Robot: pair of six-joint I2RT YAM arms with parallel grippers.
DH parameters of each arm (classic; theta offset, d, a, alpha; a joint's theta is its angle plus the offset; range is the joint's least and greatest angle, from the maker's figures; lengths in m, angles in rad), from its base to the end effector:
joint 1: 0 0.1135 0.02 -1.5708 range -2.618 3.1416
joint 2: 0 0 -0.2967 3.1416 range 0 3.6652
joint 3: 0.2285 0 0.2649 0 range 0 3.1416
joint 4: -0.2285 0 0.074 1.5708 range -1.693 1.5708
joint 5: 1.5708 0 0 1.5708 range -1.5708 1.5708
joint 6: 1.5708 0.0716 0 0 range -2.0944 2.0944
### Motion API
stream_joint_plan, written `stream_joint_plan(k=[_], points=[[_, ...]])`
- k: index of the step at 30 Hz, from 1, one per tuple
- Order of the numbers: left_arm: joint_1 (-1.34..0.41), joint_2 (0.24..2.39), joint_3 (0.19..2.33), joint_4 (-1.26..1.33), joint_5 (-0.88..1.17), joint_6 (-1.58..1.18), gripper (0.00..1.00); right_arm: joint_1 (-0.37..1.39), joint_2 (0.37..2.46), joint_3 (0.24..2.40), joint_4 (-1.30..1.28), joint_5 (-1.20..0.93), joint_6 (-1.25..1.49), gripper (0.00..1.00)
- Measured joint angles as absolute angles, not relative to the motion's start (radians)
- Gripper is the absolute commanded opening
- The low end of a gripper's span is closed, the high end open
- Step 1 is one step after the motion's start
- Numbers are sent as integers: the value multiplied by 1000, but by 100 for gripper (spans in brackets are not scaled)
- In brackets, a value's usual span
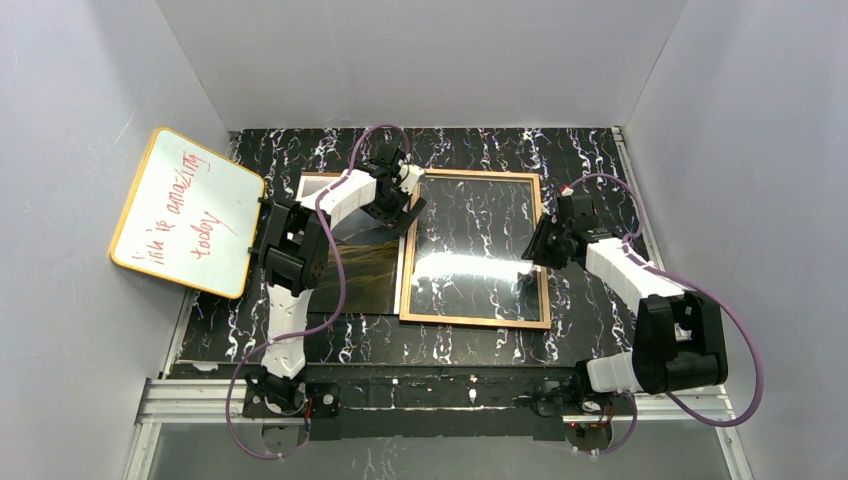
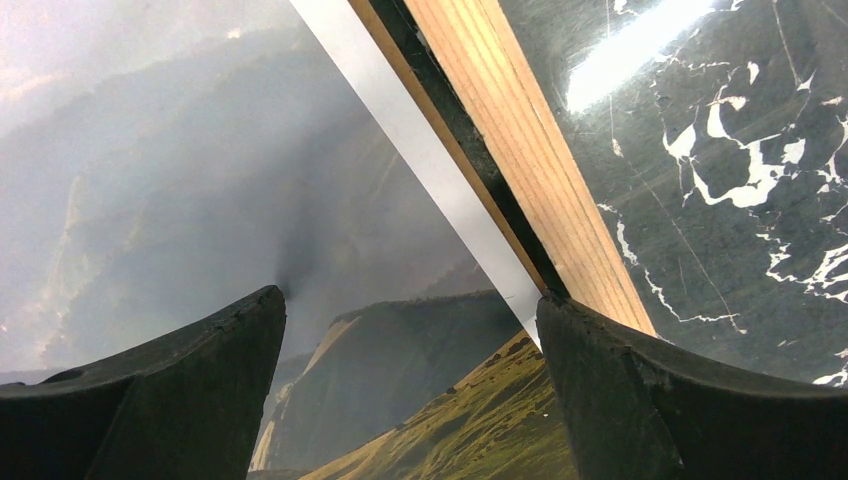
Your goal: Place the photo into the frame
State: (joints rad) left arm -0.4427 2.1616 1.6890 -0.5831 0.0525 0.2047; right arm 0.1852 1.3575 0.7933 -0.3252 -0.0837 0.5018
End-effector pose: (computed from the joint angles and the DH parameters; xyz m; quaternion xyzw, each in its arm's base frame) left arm 0.4628 -0.2236 0.1693 0.3138 0.9144 -0.0554 0.2498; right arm 0.2926 0.0609 0.2033 0.1347 0.9321 0.1496 0.3011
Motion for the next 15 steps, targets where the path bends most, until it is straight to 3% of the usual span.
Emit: stream_joint_plan(k=[15], points=[[-447, 2152, 1676, -576, 47, 205, 94, 193, 1428, 771, -342, 2, 509, 43]])
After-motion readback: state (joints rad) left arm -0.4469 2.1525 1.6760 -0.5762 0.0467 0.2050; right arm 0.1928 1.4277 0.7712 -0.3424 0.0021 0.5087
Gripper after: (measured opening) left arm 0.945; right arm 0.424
